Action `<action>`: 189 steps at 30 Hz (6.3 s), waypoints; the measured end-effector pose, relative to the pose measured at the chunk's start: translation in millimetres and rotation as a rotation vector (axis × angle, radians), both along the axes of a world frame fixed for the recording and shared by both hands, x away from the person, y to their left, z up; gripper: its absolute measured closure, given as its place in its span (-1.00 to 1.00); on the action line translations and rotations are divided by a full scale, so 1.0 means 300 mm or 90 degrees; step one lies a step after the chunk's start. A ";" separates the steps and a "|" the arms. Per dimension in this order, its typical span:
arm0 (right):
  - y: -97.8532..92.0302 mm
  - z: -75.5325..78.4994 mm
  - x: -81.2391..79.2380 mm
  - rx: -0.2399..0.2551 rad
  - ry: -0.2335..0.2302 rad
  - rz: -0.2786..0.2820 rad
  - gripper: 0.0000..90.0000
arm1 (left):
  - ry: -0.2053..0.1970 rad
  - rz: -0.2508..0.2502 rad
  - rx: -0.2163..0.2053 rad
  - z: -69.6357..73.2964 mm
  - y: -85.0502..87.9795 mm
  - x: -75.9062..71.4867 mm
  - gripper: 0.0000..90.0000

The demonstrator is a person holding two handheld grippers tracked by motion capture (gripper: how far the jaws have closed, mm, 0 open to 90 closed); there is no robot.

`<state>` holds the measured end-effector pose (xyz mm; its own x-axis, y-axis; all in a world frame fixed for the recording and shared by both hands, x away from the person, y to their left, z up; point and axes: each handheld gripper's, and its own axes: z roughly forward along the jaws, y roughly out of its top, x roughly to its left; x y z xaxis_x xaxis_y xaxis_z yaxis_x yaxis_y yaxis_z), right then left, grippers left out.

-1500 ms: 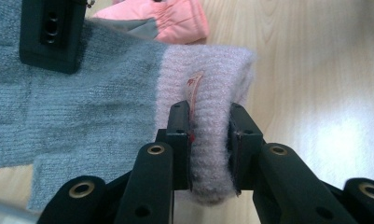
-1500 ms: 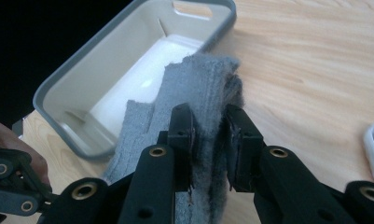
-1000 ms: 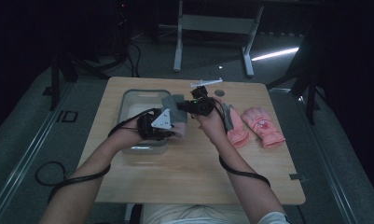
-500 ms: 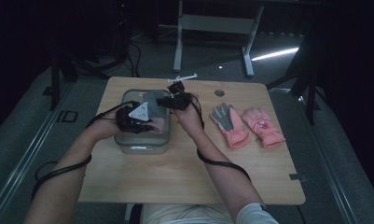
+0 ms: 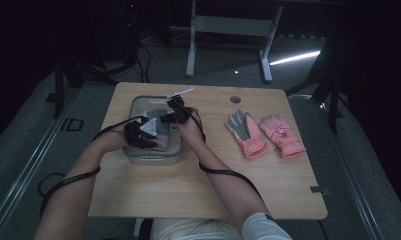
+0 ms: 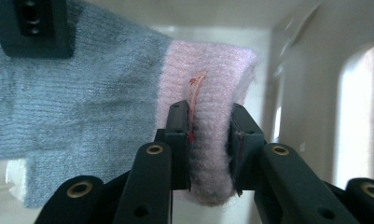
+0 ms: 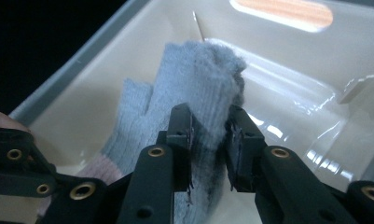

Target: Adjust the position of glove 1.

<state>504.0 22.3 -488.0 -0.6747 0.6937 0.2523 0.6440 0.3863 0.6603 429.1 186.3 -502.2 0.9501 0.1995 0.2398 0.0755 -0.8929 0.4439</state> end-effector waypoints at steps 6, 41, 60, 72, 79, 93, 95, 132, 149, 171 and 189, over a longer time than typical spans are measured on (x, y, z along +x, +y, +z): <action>0.011 -0.005 0.004 -0.023 -0.006 0.003 0.49 | 0.022 0.001 0.044 -0.028 -0.028 0.027 0.62; -0.392 0.182 -0.104 0.066 -0.121 0.057 -0.68 | 0.027 0.126 -0.127 0.222 -0.151 -0.051 -0.07; -0.664 0.235 -0.172 0.028 -0.163 0.041 0.23 | 0.094 0.089 -0.161 0.183 -0.427 -0.104 -0.94; -0.831 0.186 -0.149 -0.048 -0.181 0.009 0.35 | 0.077 0.066 -0.170 0.093 -0.545 -0.195 -0.97; -0.897 0.115 -0.142 -0.093 -0.177 0.011 0.35 | 0.088 0.053 -0.204 0.019 -0.559 -0.251 -1.00; -0.899 -0.092 -0.047 -0.200 -0.113 -0.003 0.47 | 0.077 0.034 -0.200 -0.152 -0.553 -0.370 -1.00; -0.893 -0.107 -0.041 -0.209 -0.109 -0.004 0.47 | 0.082 0.034 -0.192 -0.169 -0.552 -0.378 -1.00; -0.774 0.089 -0.351 -0.041 -0.106 -0.249 0.96 | 0.056 0.006 -0.224 -0.208 -0.519 -0.438 -1.00; -0.626 -0.150 -0.257 -0.070 -0.009 -0.273 0.89 | 0.049 -0.004 -0.232 -0.207 -0.517 -0.442 -1.00; -1.043 0.044 -0.271 -0.062 -0.186 -0.238 0.53 | 0.049 -0.003 -0.234 -0.211 -0.517 -0.449 -1.00; -1.355 -0.016 -0.128 -0.182 -0.161 -0.206 0.22 | 0.050 0.002 -0.233 -0.213 -0.514 -0.446 -1.00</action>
